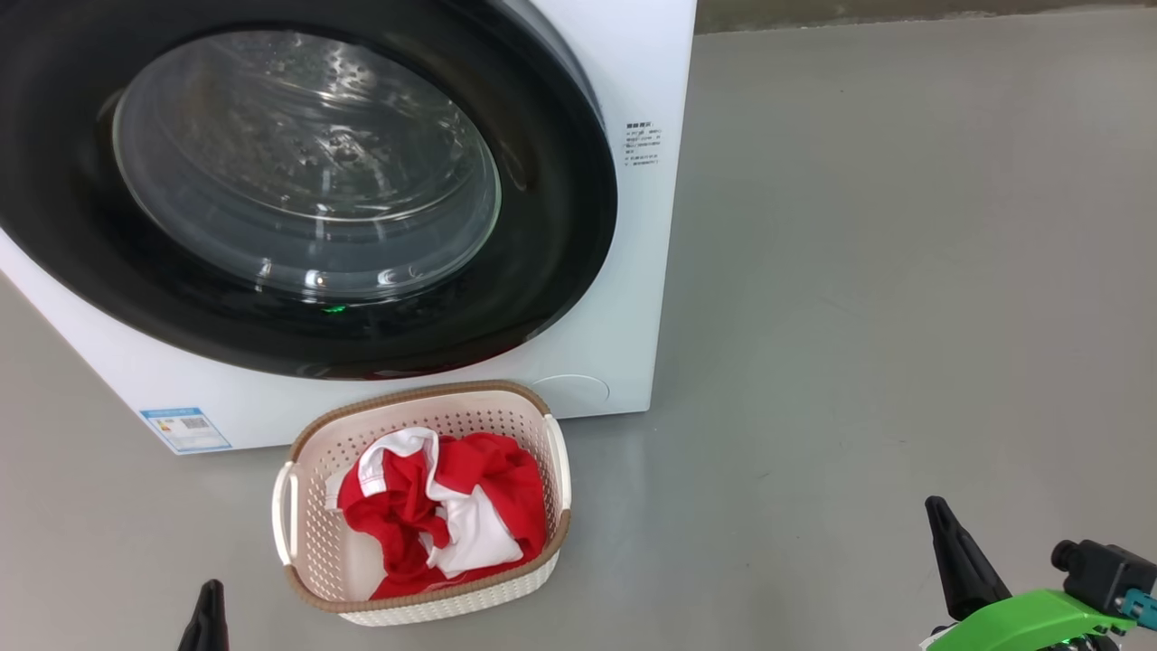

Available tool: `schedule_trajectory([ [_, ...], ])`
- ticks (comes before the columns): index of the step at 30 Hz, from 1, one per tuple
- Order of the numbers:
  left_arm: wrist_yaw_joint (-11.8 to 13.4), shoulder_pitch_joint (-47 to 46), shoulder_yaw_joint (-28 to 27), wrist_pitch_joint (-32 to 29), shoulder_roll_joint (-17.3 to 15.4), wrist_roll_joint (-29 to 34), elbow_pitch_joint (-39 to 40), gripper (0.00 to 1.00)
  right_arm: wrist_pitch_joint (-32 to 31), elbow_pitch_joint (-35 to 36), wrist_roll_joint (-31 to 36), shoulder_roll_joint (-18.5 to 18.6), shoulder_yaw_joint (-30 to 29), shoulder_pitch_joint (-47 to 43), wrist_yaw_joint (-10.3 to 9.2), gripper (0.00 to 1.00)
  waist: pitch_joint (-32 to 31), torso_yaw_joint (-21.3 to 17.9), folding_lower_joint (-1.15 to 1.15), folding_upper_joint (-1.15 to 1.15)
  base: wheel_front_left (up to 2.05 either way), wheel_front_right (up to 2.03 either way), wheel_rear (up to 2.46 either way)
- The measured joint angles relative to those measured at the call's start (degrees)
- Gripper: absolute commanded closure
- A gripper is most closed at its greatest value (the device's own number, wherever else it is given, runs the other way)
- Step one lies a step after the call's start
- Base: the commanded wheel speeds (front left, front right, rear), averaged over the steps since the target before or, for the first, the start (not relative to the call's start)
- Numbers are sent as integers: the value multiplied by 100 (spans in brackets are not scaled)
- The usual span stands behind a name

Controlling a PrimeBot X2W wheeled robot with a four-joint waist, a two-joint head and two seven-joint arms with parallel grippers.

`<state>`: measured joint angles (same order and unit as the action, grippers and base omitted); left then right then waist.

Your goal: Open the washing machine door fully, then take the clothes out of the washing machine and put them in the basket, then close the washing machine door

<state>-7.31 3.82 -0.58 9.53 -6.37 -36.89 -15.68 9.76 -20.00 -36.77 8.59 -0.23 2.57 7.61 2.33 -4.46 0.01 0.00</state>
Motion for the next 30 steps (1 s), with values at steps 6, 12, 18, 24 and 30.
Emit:
schedule_trajectory([
  [6, 0, -94, -24, -120, 24, -336, -1, 100, -105, 30, -345, -37, -44, 1, 0, 100, -14, 28, 0, 0, 0, 0, 0],
  [12, 0, -97, -52, -241, 67, -678, 0, 100, -212, 57, -693, -89, -74, 4, 0, 100, -27, 56, 0, 0, 0, 0, 0],
  [18, 0, -127, -88, -316, 84, -1017, 0, 100, -288, 83, -1037, -113, -116, 6, 0, 100, -40, 84, 0, 0, 0, 0, 0],
  [24, 0, -211, -107, -422, 102, -1363, 1, 100, -401, 102, -1383, -145, -183, 7, 0, 100, -54, 111, 0, 0, 0, 0, 0],
  [30, 0, -233, -125, -509, 126, -1708, 1, 100, -482, 138, -1729, -180, -225, 8, -1, 100, -67, 139, 0, 0, 0, 0, 0],
])
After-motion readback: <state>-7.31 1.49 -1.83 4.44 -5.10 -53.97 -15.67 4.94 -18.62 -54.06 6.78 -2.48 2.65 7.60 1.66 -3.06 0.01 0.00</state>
